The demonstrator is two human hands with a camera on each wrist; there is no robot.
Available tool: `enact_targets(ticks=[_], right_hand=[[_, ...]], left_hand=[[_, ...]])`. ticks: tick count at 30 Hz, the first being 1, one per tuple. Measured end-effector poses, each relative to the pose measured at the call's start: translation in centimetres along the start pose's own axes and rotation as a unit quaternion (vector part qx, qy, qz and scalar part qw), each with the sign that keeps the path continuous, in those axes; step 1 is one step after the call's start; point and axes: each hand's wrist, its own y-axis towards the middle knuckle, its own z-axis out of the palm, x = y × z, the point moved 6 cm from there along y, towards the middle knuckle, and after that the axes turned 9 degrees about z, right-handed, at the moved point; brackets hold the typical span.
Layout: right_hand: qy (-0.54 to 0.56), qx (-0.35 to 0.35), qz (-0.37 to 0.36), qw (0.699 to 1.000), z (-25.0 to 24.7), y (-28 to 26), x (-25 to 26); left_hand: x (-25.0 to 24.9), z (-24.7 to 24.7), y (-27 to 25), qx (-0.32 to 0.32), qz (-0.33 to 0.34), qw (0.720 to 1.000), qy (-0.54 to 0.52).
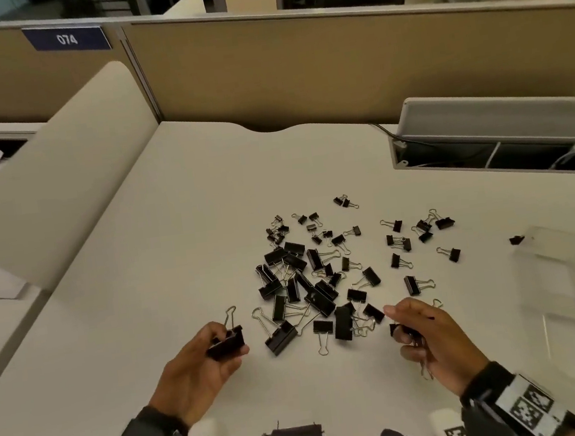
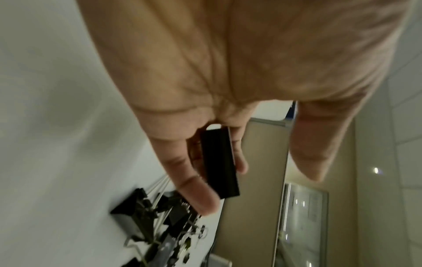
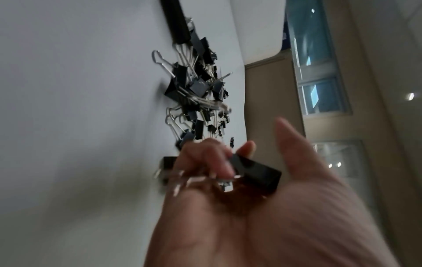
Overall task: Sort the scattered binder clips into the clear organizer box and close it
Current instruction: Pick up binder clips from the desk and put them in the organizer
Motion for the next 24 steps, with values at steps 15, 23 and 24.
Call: enact_targets(ticks=[15,23,24], right_hand=[[-0.547,-0.196,-0.009,0.814,3.4,2.2,-1.2],[-0.462,-0.205,-0.072,0.86,3.3,-1.7,-1.1],[-0.452,-0.214,-0.076,0.862,3.1,-2.3,-1.3]], left_hand=[[0.2,4.2,3.4,0.11,0.119,0.636,0.754],[1.8,7.1,3.8,0.223,0.132,0.506,0.823],[2.0,7.4,3.9,0.244,0.144,0.481,0.83]])
